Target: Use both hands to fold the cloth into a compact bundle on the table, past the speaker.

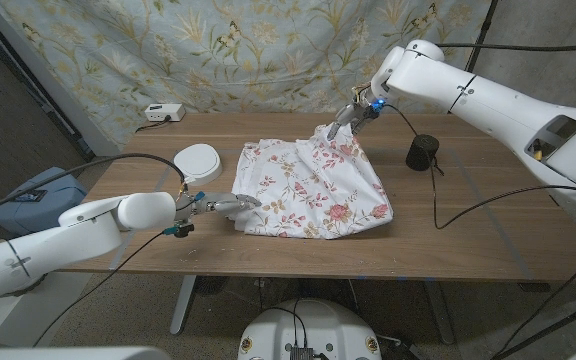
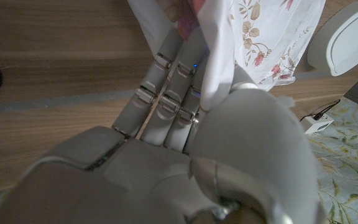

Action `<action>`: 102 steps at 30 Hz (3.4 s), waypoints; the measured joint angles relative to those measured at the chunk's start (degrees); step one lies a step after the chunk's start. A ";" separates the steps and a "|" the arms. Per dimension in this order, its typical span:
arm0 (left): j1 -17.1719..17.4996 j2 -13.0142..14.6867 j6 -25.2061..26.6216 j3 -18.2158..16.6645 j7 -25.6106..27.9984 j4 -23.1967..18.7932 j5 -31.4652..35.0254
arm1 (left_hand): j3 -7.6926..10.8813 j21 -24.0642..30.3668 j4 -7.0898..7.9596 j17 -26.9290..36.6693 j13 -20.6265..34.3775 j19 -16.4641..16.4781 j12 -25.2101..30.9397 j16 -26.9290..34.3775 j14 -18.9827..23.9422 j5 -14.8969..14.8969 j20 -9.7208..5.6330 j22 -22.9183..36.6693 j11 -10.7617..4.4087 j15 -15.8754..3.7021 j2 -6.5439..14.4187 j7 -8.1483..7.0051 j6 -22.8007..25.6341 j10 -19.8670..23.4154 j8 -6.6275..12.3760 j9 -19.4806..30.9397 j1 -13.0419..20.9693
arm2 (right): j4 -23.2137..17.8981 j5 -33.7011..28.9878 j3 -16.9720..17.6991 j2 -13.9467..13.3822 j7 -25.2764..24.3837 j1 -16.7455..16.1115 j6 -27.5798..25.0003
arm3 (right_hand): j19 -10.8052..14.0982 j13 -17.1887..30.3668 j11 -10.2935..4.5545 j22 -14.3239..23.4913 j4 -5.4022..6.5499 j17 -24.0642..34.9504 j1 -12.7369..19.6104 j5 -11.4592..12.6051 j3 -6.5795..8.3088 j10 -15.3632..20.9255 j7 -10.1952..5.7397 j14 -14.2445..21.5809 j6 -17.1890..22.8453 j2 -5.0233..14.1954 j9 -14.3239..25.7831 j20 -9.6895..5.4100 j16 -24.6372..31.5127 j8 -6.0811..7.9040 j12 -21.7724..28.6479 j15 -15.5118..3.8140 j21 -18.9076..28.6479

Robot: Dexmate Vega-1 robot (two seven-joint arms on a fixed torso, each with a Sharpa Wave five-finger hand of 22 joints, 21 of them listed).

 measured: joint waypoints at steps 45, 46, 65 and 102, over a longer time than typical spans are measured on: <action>-0.54 -2.07 -4.07 0.70 -0.24 2.65 -0.98 | 0.06 0.03 -1.82 -0.04 -0.13 0.49 0.00 -0.27 0.82 0.00 -0.49 -0.01 -0.31 -0.21 -0.21 -0.20 1.63 0.92 0.00 0.00 1.76 | 4.79 8.18 5.99 7.47 -4.72 -3.02 3.53 | 0.01 0.29 0.89 -0.28 0.48 1.33 1.06 -0.01 -0.49 -0.09 1.01 1.11 -0.22 0.61 -0.01 0.00 -2.65 0.47 -0.45 0.33 2.34; -0.54 -2.07 -4.13 0.70 -0.28 2.65 -1.04 | 0.06 0.03 -1.82 -0.04 -0.13 0.49 0.00 -0.27 0.82 0.00 -0.49 -0.01 -0.31 -0.21 -0.10 -0.20 1.63 0.92 0.00 0.00 1.86 | 5.01 8.18 6.00 7.64 -4.72 -2.98 3.53 | 0.01 0.28 0.89 -0.28 0.35 1.33 1.06 -0.01 -0.61 -0.09 1.01 1.11 -0.22 0.61 -0.01 0.00 -2.65 0.56 -0.45 0.33 2.34; -0.73 -2.64 -5.24 0.92 -0.96 3.53 -1.78 | 0.14 -0.04 -2.21 -0.07 -0.14 0.47 0.00 -0.44 0.81 0.00 -0.47 -0.01 -0.10 -0.21 0.21 -0.21 2.27 1.12 0.00 0.00 2.17 | 11.90 9.10 5.80 12.37 -4.23 -2.04 8.12 | 0.01 0.44 0.99 -0.28 0.39 1.86 1.36 -0.01 -1.04 -0.18 1.01 1.41 -0.22 0.91 0.01 0.00 -3.83 0.66 -0.88 0.44 3.21; -2.56 -2.60 -5.29 3.82 -3.59 1.99 9.20 | -0.39 -0.36 -3.17 0.17 -0.27 1.09 -0.45 -0.45 1.50 0.00 -1.12 0.00 -0.71 -0.94 -0.10 -0.52 3.97 2.12 0.10 -0.37 3.37 | 21.42 9.60 6.69 18.22 -4.40 -2.53 12.00 | -0.34 0.70 1.10 -0.23 0.48 2.92 1.50 -0.01 -1.75 -0.09 1.03 1.97 -0.19 1.05 -0.15 0.28 -5.54 0.90 -1.36 0.70 4.23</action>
